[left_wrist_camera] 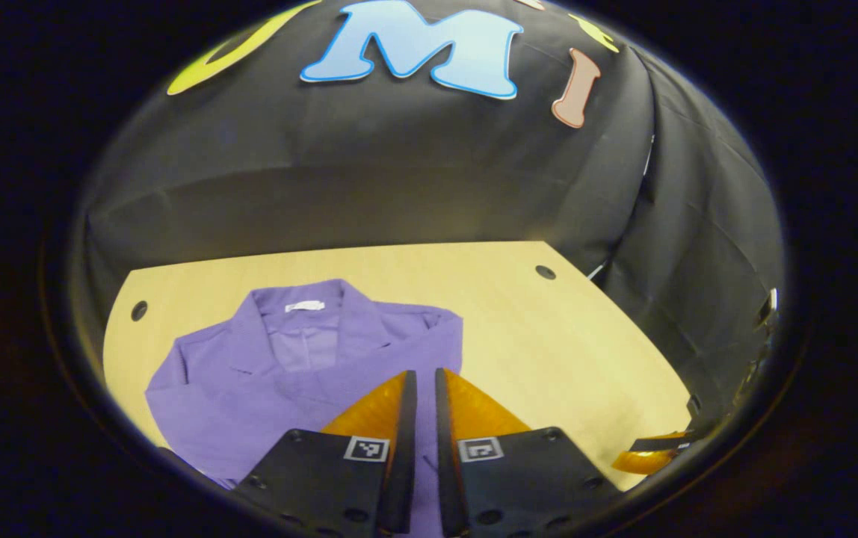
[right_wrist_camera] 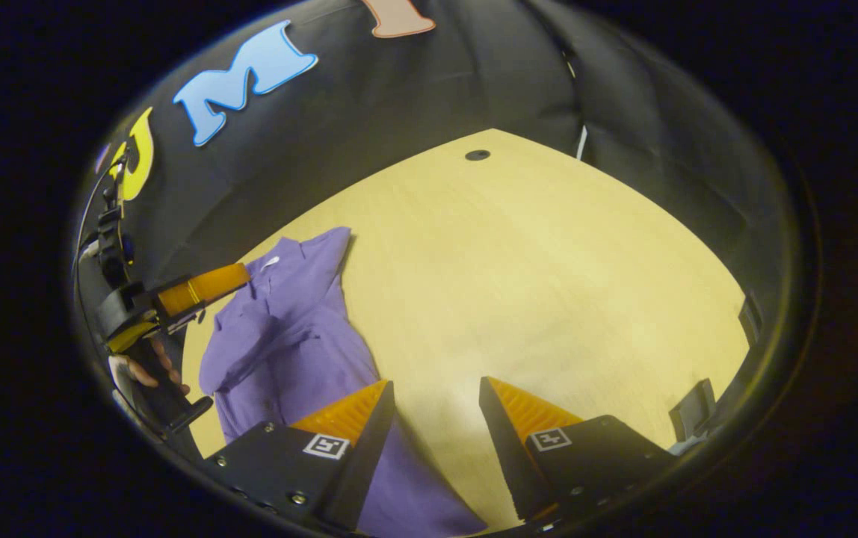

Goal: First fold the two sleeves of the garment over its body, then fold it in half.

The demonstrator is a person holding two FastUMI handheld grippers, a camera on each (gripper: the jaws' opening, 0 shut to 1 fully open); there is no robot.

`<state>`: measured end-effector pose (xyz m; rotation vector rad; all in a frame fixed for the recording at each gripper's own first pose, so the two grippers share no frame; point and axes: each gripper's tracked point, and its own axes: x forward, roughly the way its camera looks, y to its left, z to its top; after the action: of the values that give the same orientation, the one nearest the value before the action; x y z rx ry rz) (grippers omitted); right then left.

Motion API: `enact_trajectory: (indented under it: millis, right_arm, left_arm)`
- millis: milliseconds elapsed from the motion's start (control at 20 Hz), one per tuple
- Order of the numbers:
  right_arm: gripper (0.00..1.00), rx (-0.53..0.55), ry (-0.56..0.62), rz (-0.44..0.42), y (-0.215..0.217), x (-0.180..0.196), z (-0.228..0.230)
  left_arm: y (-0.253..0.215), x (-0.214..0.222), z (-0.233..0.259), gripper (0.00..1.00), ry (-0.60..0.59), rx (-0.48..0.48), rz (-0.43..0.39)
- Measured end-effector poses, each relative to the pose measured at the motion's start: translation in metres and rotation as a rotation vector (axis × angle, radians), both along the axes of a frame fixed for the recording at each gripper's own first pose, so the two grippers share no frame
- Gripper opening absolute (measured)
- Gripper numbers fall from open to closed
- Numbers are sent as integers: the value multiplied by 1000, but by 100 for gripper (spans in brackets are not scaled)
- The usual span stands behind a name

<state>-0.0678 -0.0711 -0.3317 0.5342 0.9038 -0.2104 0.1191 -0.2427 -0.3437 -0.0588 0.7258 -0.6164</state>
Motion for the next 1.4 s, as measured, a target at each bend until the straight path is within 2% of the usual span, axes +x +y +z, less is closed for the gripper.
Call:
enact_trajectory:
  millis: [350,400,450,600,800,900,1000,1100,1150,1200,1400]
  right_arm:
    - [73,-3,42,156,39,-11,-11]
    - [72,-4,51,178,43,-15,-14]
    - [73,-5,61,198,48,-19,-17]
    - [72,-10,90,258,57,-31,-24]
    - [72,-1,113,297,67,-45,-34]
    - [73,3,126,314,73,-50,-37]
    - [73,16,141,334,81,-55,-42]
    - [73,16,147,352,87,-60,-43]
    - [73,16,150,360,90,-61,-45]
    - [73,15,154,366,93,-62,-46]
    - [75,8,168,381,100,-67,-49]
  left_arm:
    - [74,-52,-18,100,14,65,66]
    - [84,-63,-23,94,32,71,77]
    - [93,-74,-28,98,52,75,90]
    - [129,-110,-42,94,100,104,133]
    - [171,-156,-60,94,156,151,157]
    - [191,-176,-68,98,181,177,169]
    - [211,-197,-75,94,211,200,187]
    - [226,-215,-82,98,240,218,202]
    - [232,-222,-85,94,252,228,207]
    - [235,-226,-89,98,262,239,209]
    - [250,-241,-112,98,306,321,216]
